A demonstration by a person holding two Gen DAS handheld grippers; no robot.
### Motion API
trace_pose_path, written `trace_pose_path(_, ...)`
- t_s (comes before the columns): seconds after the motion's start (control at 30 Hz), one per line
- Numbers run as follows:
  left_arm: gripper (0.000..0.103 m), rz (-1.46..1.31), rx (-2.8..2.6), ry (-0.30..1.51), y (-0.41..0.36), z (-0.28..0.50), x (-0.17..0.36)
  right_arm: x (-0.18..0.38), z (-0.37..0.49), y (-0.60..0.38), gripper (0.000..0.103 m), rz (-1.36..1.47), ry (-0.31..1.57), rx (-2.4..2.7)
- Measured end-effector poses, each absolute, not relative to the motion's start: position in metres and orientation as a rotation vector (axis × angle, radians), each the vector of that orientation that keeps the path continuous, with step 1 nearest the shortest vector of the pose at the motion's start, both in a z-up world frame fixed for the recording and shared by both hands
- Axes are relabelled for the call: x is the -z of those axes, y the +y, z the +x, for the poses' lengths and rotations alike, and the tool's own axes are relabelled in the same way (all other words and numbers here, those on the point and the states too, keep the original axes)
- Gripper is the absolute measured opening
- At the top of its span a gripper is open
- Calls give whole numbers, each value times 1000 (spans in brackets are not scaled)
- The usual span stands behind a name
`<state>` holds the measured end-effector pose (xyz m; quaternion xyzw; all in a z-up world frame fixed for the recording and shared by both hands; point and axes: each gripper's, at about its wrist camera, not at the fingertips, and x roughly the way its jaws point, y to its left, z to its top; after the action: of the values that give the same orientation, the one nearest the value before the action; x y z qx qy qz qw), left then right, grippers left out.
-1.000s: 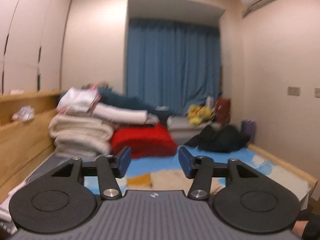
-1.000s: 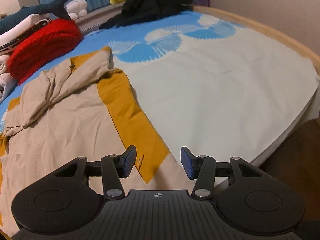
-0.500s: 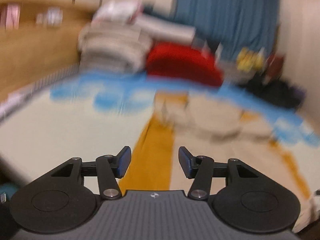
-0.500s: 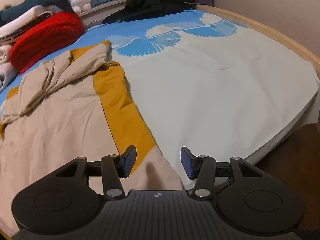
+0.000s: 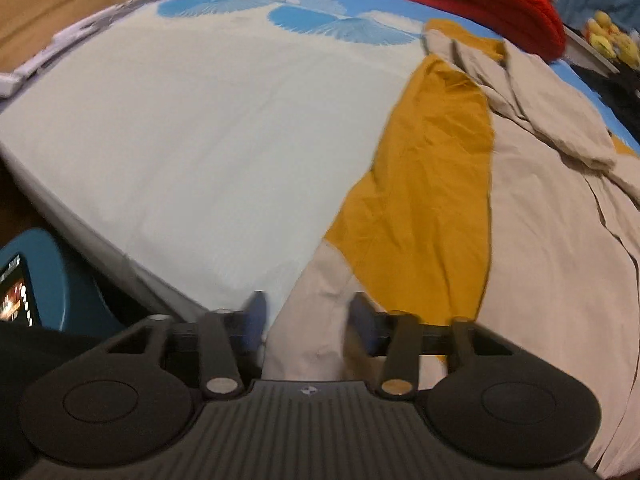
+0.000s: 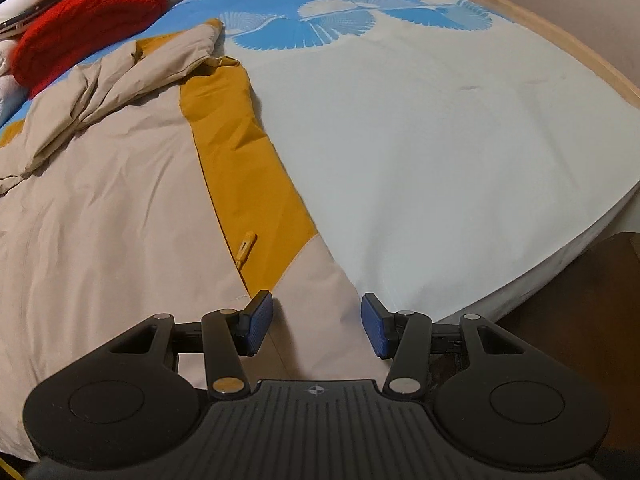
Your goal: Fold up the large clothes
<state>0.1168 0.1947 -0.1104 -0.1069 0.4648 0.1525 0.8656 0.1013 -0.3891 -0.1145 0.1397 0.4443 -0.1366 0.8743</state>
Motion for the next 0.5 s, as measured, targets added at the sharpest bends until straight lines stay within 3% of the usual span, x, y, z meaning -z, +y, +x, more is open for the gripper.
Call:
trace_pose_path(0.07,6,-206,-295,960,192,116,108,114,102,-390,50,299,930,288)
trace_pose_path(0.1,3,-206,-291,946,191,113,104,113,102,-389,41,299,930,289)
trace_pose_path(0.13,3,-210,-289,929,191,108,100,113,101,-389,21,294,928,293)
trace_pose_path(0.17,3,-215,-287,917,192,106,96,110,100,-388,10,282,917,300)
trace_pose_path(0.2,3,-224,-284,914,191,107,95,107,99,-388,5,282,899,297)
trace_pose_path(0.27,5,-267,-282,937,194,111,95,98,94,-389,3,307,852,281)
trace_pose_path(0.37,16,-342,-290,1004,202,114,106,93,91,-388,3,312,834,283)
trace_pose_path(0.5,19,-339,-291,1008,202,115,107,105,93,-396,19,373,899,313)
